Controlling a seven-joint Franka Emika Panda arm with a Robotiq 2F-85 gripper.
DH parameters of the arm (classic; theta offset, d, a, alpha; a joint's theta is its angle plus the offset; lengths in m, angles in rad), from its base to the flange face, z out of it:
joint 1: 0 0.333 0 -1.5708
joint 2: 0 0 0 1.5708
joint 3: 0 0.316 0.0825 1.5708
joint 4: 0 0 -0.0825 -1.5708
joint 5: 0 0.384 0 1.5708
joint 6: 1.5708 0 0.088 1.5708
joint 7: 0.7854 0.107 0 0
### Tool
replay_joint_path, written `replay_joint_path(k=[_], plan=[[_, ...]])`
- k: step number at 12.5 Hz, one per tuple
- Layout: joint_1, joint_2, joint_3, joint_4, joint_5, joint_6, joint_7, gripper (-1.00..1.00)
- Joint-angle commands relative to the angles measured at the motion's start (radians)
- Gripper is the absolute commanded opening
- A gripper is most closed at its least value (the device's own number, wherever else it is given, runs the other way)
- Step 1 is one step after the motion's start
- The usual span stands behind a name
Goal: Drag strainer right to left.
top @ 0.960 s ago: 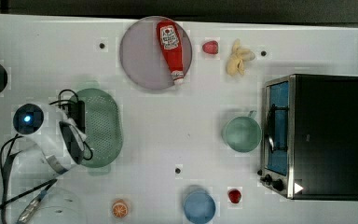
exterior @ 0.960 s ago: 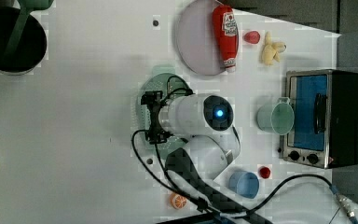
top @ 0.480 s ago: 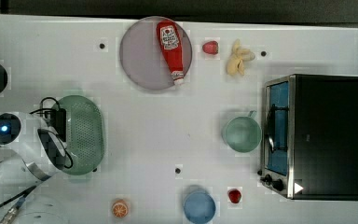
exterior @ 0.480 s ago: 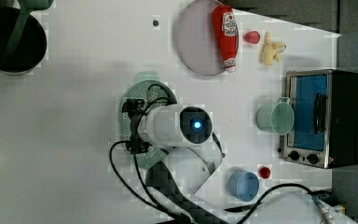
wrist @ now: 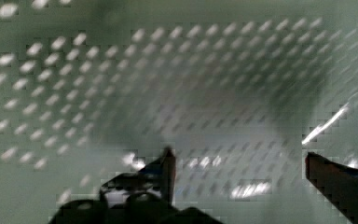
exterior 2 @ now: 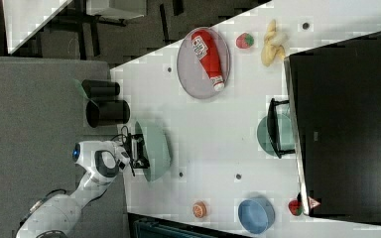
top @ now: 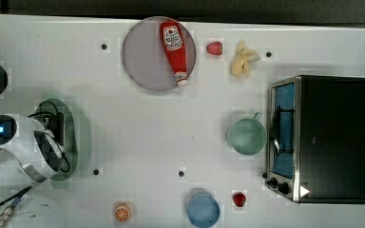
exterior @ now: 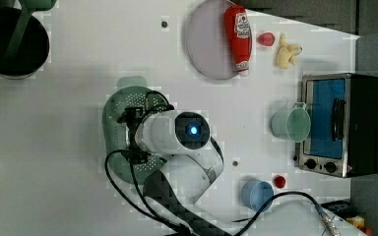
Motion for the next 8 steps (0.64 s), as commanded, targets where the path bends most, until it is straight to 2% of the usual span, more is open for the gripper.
replay_joint_path(k=[1, 4, 8], plan=[[-0.014, -0.152, -0.064, -0.009, -0.006, -0.164, -0.169, 1.0], [-0.02, -0.323, -0.153, -0.009, -0.006, -0.361, -0.374, 1.0], [-0.048, -0.563, -0.317, -0.008, -0.007, -0.529, -0.667, 1.0]])
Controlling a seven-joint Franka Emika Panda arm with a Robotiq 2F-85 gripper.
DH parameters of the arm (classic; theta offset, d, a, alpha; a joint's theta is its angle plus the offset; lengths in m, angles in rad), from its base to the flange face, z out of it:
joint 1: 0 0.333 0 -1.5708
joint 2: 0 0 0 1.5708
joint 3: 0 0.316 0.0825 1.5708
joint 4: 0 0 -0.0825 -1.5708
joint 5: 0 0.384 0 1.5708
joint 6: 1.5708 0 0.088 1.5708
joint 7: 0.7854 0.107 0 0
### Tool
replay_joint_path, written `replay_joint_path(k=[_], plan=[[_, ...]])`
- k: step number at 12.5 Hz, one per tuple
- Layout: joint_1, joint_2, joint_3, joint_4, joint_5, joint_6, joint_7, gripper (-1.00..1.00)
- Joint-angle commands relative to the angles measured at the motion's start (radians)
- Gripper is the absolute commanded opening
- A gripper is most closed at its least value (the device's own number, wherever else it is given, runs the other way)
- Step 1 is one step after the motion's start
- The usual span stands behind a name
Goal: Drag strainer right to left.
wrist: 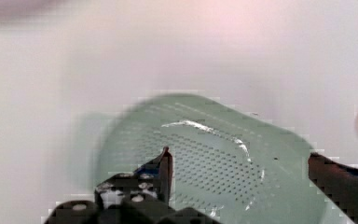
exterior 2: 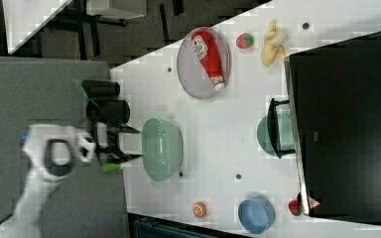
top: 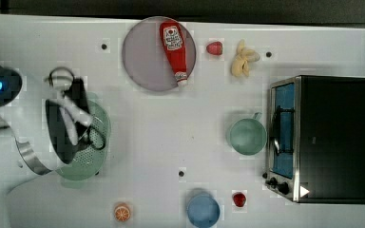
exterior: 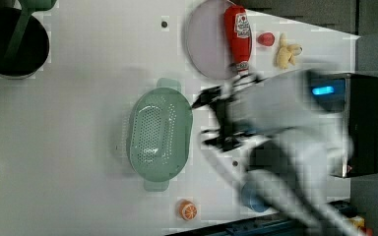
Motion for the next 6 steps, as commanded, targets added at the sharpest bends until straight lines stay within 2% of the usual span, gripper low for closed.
replay_joint_path(k=[1, 3, 6], plan=[[-0.062, -0.18, -0.095, 0.027, -0.01, -0.091, -0.286, 1.0], [-0.079, -0.27, -0.198, 0.039, -0.032, -0.133, -0.411, 1.0], [-0.107, -0.372, -0.335, 0.07, -0.164, -0.244, -0.725, 1.0]])
